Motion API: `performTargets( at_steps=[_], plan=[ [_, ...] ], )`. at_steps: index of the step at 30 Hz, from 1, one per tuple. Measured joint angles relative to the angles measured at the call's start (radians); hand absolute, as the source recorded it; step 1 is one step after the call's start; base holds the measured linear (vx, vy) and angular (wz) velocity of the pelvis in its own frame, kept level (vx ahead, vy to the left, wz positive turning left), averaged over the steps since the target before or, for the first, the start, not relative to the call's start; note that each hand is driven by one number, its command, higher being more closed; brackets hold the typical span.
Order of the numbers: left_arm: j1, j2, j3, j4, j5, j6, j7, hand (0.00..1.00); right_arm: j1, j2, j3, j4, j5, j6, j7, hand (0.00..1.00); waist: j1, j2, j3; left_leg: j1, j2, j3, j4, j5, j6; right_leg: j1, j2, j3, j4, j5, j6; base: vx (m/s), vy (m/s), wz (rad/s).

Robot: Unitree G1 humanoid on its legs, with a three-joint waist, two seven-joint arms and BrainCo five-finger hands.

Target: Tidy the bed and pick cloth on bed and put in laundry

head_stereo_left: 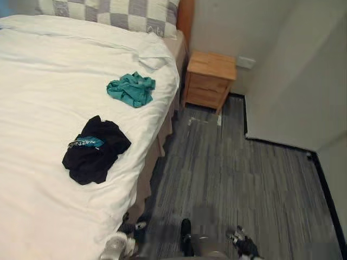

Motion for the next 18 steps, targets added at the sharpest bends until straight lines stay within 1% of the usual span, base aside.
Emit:
performTargets(
  at_steps=[1,2,3,4,5,6,7,8,9,10,11,12,13,18],
  plan=[
    [0.001,-0.006,-0.017,-0.011,-0.014,-0.004,-0.005,0.0,-0.042,-0.024,-0.001,0.025,0.001,0.003,-0.01,0.0,0.003,0.015,0.004,0.045,-0.009,0.016,-0.038,0.013,-0.078,-0.021,-0.054,-0.047,0.268,-0.176,0.023,0.0,0.044,-0.8],
    [-0.002,-0.003,-0.031,-0.008,-0.021,0.0,-0.008,0.0,-0.055,-0.025,0.0,0.026,0.001,-0.001,-0.009,0.0,-0.002,0.021,0.001,0.05,-0.011,0.028,-0.043,0.013,-0.08,-0.012,-0.077,-0.051,0.332,-0.216,0.031,0.07,0.027,-0.68],
    [0.002,0.008,-0.038,-0.002,-0.029,0.003,-0.013,0.0,-0.074,-0.02,0.005,0.028,-0.004,-0.003,-0.002,0.0,-0.001,0.028,-0.002,0.048,-0.007,0.045,-0.036,0.014,-0.08,0.049,-0.133,-0.057,0.384,-0.274,0.045,0.09,-0.047,-0.52],
    [0.011,0.017,-0.037,0.004,-0.035,0.004,-0.013,0.0,-0.086,-0.015,0.009,0.028,-0.009,-0.002,0.0,0.0,0.011,0.023,-0.007,0.046,-0.003,0.067,-0.035,0.02,-0.09,0.097,-0.146,-0.044,0.304,-0.282,0.102,0.04,-0.105,-0.6],
    [0.016,0.022,-0.038,0.009,-0.039,0.004,-0.012,0.0,-0.094,-0.012,0.009,0.03,-0.016,-0.003,0.001,0.0,0.013,0.02,-0.007,0.045,0.003,0.078,-0.039,0.027,-0.101,0.114,-0.125,-0.04,0.251,-0.288,0.119,0.02,-0.15,-0.71],
    [0.02,0.022,-0.04,0.026,-0.046,0.006,-0.013,0.0,-0.098,-0.015,0.009,0.037,-0.021,-0.005,0.001,0.0,0.012,0.032,-0.012,0.047,0.02,0.09,-0.054,0.039,-0.118,0.156,-0.087,-0.043,0.153,-0.284,0.125,0.03,-0.184,-0.57],
    [0.027,0.02,-0.048,0.034,-0.047,0.006,-0.013,0.0,-0.097,-0.016,0.009,0.06,-0.023,-0.007,-0.002,0.0,0.012,0.039,-0.016,0.056,0.038,0.095,-0.073,0.052,-0.138,0.201,-0.05,-0.047,0.054,-0.271,0.121,0.04,-0.182,-0.45],
    [0.029,0.017,-0.049,0.037,-0.047,0.006,-0.013,0.0,-0.094,-0.017,0.009,0.069,-0.024,-0.007,-0.003,0.0,0.012,0.039,-0.016,0.062,0.046,0.102,-0.078,0.055,-0.144,0.22,-0.035,-0.047,0.013,-0.264,0.114,0.05,-0.202,-0.45],
    [0.038,0.005,-0.062,0.04,-0.047,0.006,-0.013,0.0,-0.085,-0.021,0.009,0.096,-0.037,-0.001,0.0,0.0,0.011,0.039,-0.018,0.084,0.06,0.116,-0.095,0.072,-0.16,0.275,0.005,-0.039,-0.098,-0.223,0.103,0.02,-0.125,-0.35],
    [0.043,0.001,-0.068,0.04,-0.047,0.005,-0.013,0.0,-0.078,-0.022,0.009,0.098,-0.052,0.002,0.0,0.0,0.011,0.039,-0.021,0.085,0.065,0.114,-0.096,0.08,-0.164,0.292,0.015,-0.036,-0.134,-0.205,0.102,0.02,-0.184,-0.43],
    [0.049,-0.013,-0.067,0.04,-0.048,0.004,-0.012,0.0,-0.055,-0.025,0.009,0.098,-0.08,0.004,0.005,0.0,0.009,0.028,-0.032,0.079,0.067,0.112,-0.093,0.106,-0.162,0.328,0.033,-0.026,-0.239,-0.147,0.095,0.0,-0.124,-0.3],
    [0.051,-0.017,-0.067,0.04,-0.047,0.004,-0.012,0.0,-0.05,-0.026,0.009,0.097,-0.092,0.006,0.007,0.0,0.01,0.025,-0.034,0.078,0.066,0.11,-0.089,0.111,-0.163,0.334,0.035,-0.017,-0.26,-0.135,0.092,0.0,-0.124,-0.25],
    [0.025,-0.013,-0.063,0.116,-0.106,0.017,0.049,0.0,-0.033,-0.015,-0.028,0.138,-0.09,0.078,0.026,0.0,-0.017,0.031,-0.034,0.084,-0.021,-0.215,-0.181,0.08,-0.131,0.303,0.006,0.028,-0.36,-0.017,0.122,0.0,-0.028,-0.1],
    [0.026,-0.013,-0.063,0.117,-0.106,0.017,0.049,0.0,-0.032,-0.015,-0.028,0.138,-0.09,0.078,0.026,0.0,-0.017,0.03,-0.034,0.083,-0.018,-0.214,-0.181,0.08,-0.131,0.303,0.007,0.029,-0.36,-0.017,0.122,0.0,0.0,0.0]
  ],
)
